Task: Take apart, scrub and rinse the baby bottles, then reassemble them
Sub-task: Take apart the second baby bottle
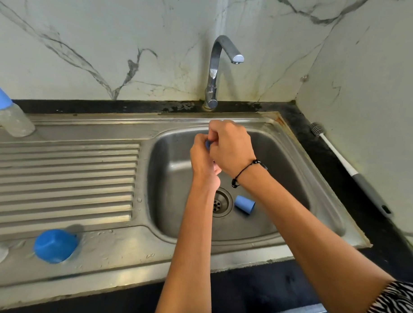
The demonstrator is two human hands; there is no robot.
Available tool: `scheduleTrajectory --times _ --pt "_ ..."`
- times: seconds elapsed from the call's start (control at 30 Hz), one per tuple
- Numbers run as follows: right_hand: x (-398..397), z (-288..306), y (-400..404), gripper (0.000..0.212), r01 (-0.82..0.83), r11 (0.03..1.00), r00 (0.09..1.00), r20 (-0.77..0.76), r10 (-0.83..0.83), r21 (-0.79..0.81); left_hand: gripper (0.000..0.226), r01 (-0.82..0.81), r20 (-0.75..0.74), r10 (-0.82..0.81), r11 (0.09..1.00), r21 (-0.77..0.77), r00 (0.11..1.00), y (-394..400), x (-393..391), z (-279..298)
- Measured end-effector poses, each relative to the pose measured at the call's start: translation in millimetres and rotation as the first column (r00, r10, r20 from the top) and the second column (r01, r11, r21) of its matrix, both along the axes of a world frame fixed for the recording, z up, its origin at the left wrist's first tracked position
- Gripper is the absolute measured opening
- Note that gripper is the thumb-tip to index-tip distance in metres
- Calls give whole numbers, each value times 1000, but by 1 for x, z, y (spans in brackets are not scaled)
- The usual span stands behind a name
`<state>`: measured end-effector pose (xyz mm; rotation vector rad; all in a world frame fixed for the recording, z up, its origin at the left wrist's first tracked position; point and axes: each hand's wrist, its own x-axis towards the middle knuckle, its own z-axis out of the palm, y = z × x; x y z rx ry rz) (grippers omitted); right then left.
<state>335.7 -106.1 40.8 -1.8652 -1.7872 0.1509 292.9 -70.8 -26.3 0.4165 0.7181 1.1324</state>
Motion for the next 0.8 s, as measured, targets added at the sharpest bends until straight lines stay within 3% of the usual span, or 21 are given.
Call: scheduleTrajectory --times 0.2,0.37,0.53,0.67,0.8 --pt "1 -11 2 19 16 999 999 -47 -13 49 44 32 73 -31 999 -17 997 0 1 2" --pt "8 -19 0 21 -107 986 983 -138 125 131 47 26 23 -26 1000 1 999 3 -1 3" --pt "13 -34 -3 22 -153 988 952 -265 150 11 47 2 -53 -3 1000 -21 999 7 -5 -3" --pt "24 -36 8 16 -152 987 975 -157 157 44 30 62 -199 -80 994 -92 977 6 -4 -6" --pt "30 -36 13 14 -215 974 976 -11 217 73 31 111 -238 -125 991 -71 963 6 -6 -4"
